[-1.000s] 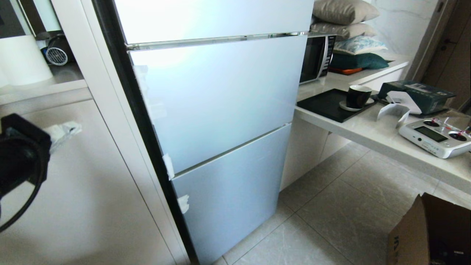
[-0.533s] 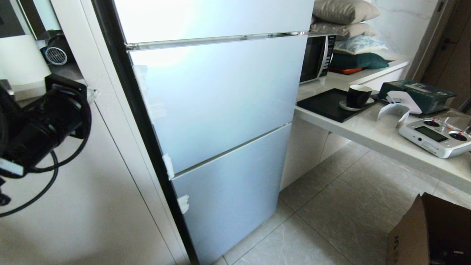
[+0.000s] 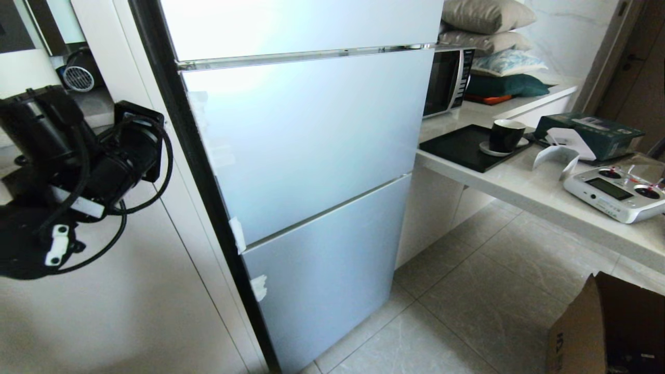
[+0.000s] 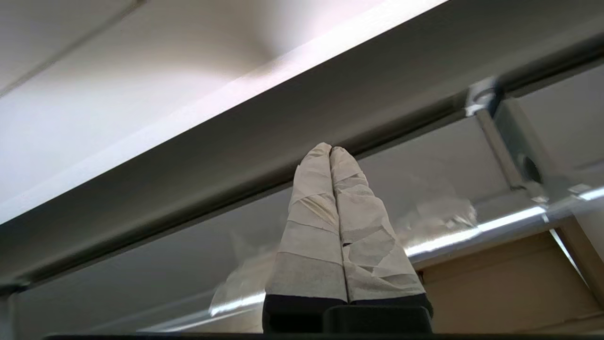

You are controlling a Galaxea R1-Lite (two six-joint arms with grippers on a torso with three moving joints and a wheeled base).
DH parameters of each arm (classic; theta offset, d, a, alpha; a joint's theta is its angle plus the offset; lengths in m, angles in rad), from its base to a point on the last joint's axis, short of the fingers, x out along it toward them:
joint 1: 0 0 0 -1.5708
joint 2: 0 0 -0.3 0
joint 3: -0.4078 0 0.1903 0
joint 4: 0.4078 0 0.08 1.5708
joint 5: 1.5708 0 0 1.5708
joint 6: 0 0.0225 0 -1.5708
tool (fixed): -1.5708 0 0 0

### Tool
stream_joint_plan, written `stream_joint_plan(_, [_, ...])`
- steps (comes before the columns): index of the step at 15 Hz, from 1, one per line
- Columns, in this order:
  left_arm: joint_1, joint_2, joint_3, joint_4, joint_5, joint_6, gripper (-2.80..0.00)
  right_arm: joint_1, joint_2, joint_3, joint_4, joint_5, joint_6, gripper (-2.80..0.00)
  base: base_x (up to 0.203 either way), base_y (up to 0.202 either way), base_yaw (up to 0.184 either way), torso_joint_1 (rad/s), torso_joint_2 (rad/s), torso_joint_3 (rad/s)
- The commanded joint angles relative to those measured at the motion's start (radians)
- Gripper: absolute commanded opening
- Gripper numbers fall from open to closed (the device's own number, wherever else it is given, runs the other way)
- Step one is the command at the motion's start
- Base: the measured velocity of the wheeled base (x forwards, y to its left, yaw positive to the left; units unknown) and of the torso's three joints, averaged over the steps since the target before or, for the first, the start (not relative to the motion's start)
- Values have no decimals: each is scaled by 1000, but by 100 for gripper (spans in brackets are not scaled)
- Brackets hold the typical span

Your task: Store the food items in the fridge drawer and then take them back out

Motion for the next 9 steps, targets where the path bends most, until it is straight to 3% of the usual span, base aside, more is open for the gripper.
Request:
stream_joint_plan(1, [-1,50,-37,-5,7,-6,-280,0,1,0,-1,0,0,-280,0,0,0,0,0,0])
stream_joint_plan(4, [-6,98,-86,-11,6,-6,-280,0,1,1,-1,0,1,-280,0,0,0,0,0,0])
stream_joint_plan(9, [-77,150,-140,-20,11,-1,-280,0,1,1,-4,0,1,-280,0,0,0,0,0,0])
